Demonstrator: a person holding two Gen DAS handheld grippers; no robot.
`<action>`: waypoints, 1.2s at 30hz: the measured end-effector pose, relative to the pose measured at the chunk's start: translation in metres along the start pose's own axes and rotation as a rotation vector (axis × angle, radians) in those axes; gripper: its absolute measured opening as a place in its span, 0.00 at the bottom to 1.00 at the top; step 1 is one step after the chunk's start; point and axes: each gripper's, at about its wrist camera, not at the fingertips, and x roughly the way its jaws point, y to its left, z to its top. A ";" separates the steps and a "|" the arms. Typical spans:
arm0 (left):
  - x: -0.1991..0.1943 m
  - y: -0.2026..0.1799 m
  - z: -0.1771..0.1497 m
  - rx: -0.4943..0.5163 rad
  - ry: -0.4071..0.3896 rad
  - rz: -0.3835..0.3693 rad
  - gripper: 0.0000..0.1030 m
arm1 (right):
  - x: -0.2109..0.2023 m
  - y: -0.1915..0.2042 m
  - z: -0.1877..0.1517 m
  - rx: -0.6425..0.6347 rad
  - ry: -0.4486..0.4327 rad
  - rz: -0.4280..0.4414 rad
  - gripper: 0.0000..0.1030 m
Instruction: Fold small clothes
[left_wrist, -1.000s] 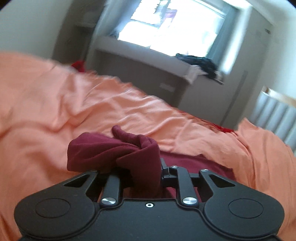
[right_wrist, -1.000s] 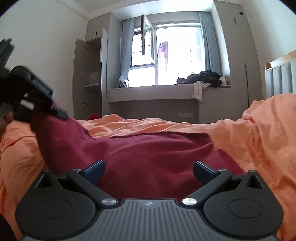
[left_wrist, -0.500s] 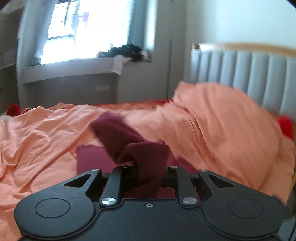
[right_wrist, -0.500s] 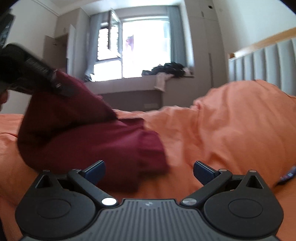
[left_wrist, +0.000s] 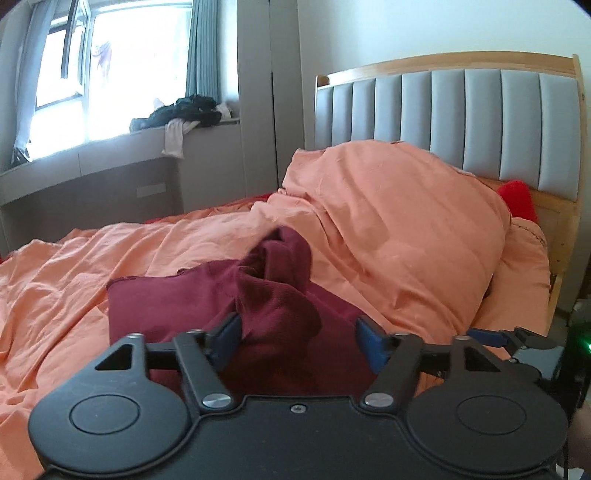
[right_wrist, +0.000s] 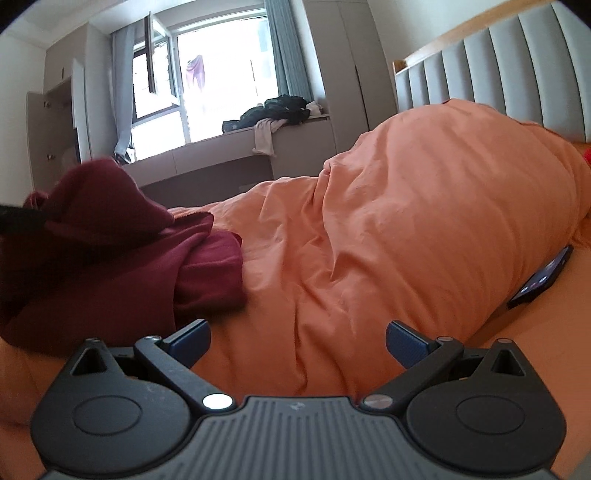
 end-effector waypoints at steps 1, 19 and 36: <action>-0.004 -0.001 -0.002 0.005 -0.010 0.006 0.78 | -0.001 0.000 0.000 0.007 0.000 0.005 1.00; -0.010 0.003 -0.023 0.097 0.054 0.185 0.66 | 0.020 0.014 0.067 0.228 -0.032 0.415 1.00; -0.008 -0.023 -0.053 0.201 0.138 0.173 0.56 | 0.104 0.023 0.086 0.403 0.150 0.586 0.81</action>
